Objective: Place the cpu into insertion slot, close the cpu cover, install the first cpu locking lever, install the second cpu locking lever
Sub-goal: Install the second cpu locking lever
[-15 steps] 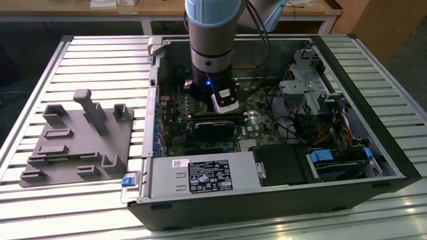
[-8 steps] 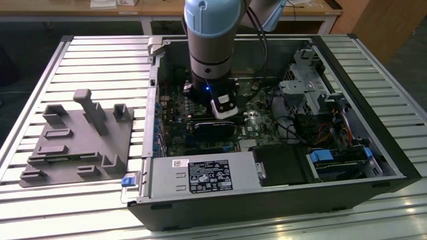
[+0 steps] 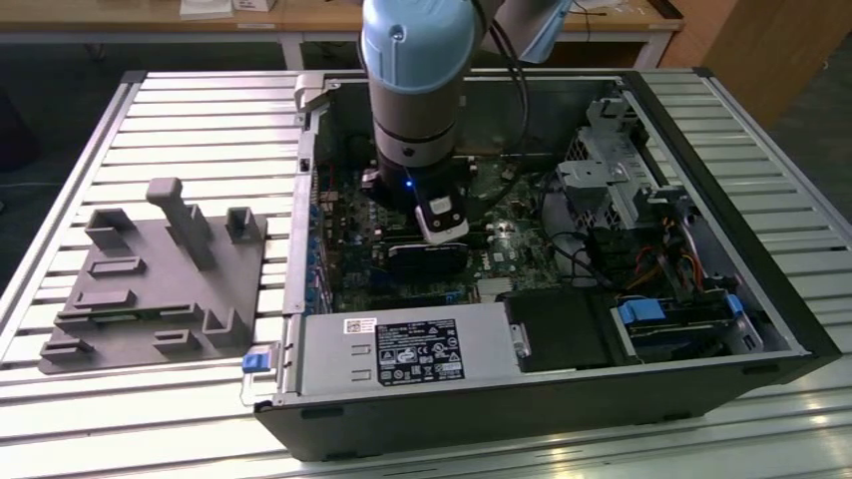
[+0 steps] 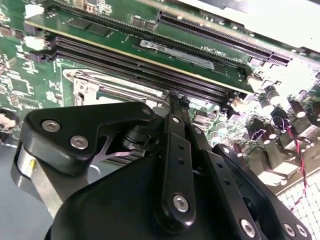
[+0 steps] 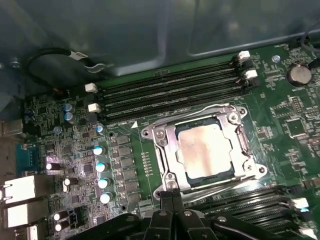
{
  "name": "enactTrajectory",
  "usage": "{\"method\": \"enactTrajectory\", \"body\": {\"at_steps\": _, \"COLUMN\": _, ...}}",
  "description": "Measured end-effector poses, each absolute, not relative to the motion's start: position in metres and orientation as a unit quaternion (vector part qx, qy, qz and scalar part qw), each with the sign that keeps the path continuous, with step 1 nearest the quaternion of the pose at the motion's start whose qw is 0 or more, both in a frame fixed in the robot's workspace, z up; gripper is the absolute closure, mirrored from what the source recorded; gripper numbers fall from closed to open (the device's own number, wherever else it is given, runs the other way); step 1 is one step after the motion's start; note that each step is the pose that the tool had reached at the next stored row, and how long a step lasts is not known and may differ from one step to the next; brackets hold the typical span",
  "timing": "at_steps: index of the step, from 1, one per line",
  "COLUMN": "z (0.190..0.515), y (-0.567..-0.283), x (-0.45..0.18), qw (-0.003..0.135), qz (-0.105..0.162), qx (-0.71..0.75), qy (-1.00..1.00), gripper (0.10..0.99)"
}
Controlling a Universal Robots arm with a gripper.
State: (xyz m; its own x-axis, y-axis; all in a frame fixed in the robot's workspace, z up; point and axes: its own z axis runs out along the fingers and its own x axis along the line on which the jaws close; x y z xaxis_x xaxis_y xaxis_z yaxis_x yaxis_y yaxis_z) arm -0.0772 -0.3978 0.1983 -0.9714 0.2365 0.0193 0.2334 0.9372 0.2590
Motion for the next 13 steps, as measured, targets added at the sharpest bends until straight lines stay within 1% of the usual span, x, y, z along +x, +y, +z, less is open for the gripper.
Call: {"method": "enactTrajectory", "body": {"at_steps": 13, "z": 0.1929, "y": -0.3981, "x": -0.0808, "qw": 0.004, "qz": 0.146, "qx": 0.115, "qy": 0.983, "gripper": 0.98}}
